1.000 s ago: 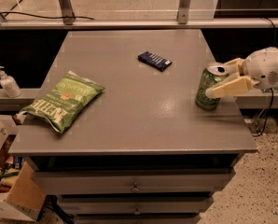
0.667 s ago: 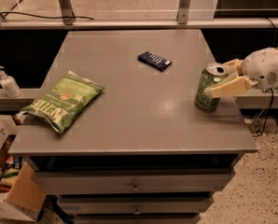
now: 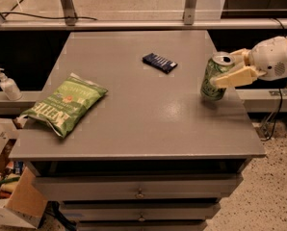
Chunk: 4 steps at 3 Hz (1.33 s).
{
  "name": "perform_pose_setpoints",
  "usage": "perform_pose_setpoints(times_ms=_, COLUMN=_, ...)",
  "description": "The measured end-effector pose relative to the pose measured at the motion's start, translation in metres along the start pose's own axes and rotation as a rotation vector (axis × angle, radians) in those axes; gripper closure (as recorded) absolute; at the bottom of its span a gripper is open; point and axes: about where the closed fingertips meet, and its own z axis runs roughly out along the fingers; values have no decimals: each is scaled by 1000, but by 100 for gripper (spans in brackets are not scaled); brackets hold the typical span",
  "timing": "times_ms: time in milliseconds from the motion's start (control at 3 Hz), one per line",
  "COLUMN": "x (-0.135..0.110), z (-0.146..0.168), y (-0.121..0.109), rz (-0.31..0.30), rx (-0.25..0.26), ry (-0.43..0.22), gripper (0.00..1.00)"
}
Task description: Move green can near rxbar blueberry
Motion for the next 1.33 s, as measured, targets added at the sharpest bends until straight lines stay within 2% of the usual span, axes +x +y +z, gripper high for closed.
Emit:
perform_pose_setpoints(times_ms=333, x=-12, z=2, y=-14, rz=-32, rx=32, ry=-23, gripper=100)
perform_pose_setpoints(times_ms=667, x=-31, z=15, y=-43, rz=-72, rx=59, ry=-51, gripper=100)
perform_pose_setpoints(times_ms=1333, x=-48, z=58, y=-103, rz=-92, rx=95, ry=-69, gripper=100)
